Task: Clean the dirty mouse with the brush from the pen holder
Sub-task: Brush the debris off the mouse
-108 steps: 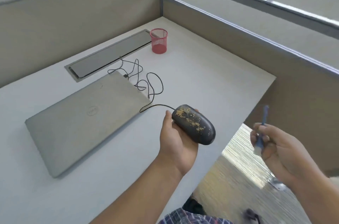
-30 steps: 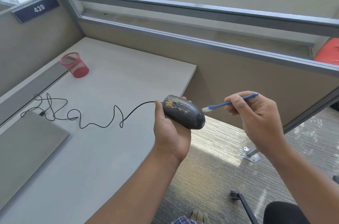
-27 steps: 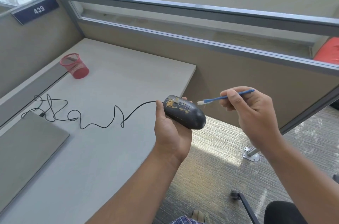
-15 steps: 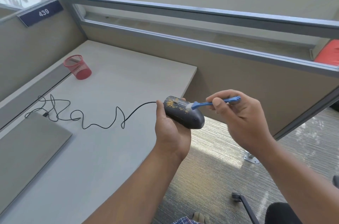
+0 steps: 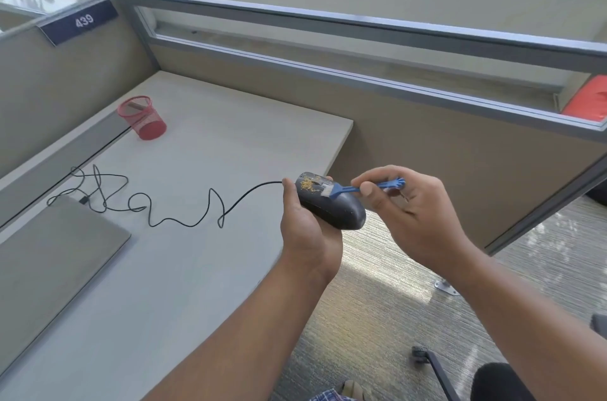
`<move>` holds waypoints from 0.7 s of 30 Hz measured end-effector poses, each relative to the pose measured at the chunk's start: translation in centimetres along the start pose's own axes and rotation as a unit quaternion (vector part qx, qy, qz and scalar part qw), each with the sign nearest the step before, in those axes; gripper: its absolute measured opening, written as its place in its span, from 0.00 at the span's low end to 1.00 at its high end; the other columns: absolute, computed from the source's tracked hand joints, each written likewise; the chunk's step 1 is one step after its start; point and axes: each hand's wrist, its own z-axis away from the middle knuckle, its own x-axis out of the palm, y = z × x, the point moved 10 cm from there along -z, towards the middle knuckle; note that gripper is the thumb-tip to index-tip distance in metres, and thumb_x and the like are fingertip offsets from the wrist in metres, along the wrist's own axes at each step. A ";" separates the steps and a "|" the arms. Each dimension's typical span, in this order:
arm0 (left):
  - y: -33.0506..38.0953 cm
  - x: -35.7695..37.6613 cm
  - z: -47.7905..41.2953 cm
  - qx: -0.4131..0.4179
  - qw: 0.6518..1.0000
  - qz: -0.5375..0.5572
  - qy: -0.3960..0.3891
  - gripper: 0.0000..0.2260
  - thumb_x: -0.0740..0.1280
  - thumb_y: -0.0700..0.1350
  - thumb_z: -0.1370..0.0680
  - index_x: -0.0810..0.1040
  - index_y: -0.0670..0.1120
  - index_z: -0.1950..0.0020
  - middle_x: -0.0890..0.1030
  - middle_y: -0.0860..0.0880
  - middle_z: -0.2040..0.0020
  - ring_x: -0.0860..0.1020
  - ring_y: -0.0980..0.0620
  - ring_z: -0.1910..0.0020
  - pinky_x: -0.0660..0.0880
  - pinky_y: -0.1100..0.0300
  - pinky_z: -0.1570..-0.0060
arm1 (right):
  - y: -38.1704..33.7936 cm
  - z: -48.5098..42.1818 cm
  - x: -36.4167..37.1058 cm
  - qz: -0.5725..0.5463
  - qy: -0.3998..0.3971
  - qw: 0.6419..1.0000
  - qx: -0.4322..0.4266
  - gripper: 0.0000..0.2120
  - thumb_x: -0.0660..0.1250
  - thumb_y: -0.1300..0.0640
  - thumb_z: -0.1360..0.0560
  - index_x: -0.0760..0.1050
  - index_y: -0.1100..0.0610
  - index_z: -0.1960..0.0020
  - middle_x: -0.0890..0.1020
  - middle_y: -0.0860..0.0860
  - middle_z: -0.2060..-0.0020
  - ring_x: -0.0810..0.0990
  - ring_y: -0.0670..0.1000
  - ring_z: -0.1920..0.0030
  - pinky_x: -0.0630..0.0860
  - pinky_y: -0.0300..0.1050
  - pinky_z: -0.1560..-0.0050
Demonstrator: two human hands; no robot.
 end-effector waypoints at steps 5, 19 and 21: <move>0.5 -0.4 -0.1 0.009 1.000 0.003 0.016 0.29 0.51 0.64 0.19 0.71 0.43 0.30 0.74 0.37 0.31 0.74 0.41 0.32 0.68 0.45 0.29 | 0.8 0.6 -2.6 0.048 0.036 0.998 0.003 0.06 0.67 0.53 0.22 0.82 0.47 0.56 0.85 0.48 0.67 0.80 0.55 0.68 0.75 0.49 0.69; 0.3 -0.7 -1.2 0.004 1.000 0.019 0.012 0.30 0.52 0.64 0.19 0.70 0.44 0.28 0.77 0.40 0.37 0.76 0.43 0.36 0.69 0.47 0.31 | 1.6 0.6 -2.4 0.037 0.006 0.999 0.002 0.06 0.65 0.50 0.24 0.81 0.44 0.57 0.84 0.52 0.67 0.79 0.54 0.72 0.74 0.50 0.73; 0.1 -0.6 -1.4 0.002 1.000 0.023 0.009 0.30 0.51 0.64 0.19 0.70 0.43 0.28 0.77 0.40 0.37 0.76 0.43 0.36 0.68 0.47 0.30 | 1.1 0.4 -2.7 0.031 0.030 0.999 -0.004 0.07 0.64 0.47 0.25 0.81 0.44 0.56 0.84 0.57 0.68 0.79 0.64 0.70 0.74 0.57 0.71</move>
